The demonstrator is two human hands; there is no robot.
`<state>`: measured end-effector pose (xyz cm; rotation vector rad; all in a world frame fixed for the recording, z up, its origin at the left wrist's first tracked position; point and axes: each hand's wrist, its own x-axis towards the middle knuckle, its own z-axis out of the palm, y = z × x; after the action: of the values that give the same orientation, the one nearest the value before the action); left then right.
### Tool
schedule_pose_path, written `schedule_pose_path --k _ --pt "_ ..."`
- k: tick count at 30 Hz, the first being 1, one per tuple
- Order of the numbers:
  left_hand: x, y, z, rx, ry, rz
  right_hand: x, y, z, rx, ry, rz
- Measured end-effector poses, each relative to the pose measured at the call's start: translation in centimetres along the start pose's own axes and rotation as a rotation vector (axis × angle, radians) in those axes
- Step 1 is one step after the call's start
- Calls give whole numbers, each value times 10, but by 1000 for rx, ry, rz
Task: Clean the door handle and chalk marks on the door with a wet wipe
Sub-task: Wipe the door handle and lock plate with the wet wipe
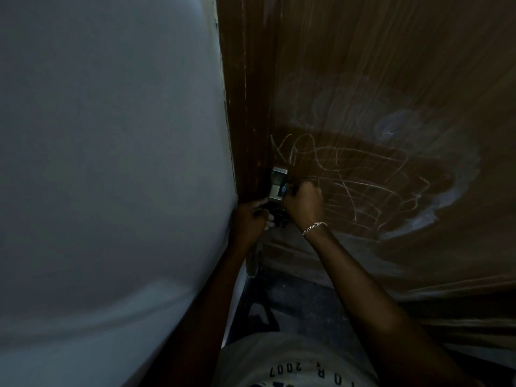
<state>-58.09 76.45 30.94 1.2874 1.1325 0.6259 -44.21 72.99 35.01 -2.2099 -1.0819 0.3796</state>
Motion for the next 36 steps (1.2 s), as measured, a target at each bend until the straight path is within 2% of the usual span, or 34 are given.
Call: schedule_pose_path --k 8,15,20,25,29,32,36 --pt "0 -2 -1 -10 0 -3 -10 -4 5 112 248 -294" --pt "-1 1 0 -8 -18 -31 -2 -9 3 11 290 -567" --pt "-3 4 0 -4 -13 -35 1 -6 1 -95 276 -589" --pt "-8 13 1 64 5 -20 2 -34 5 -327 255 -684" --pt "-8 12 2 97 44 21 4 -52 7 -423 221 -696" --pt "-5 9 1 76 8 11 2 -47 4 -424 241 -660" --pt "-3 7 0 6 -36 -39 -5 -19 -6 -312 264 -527"
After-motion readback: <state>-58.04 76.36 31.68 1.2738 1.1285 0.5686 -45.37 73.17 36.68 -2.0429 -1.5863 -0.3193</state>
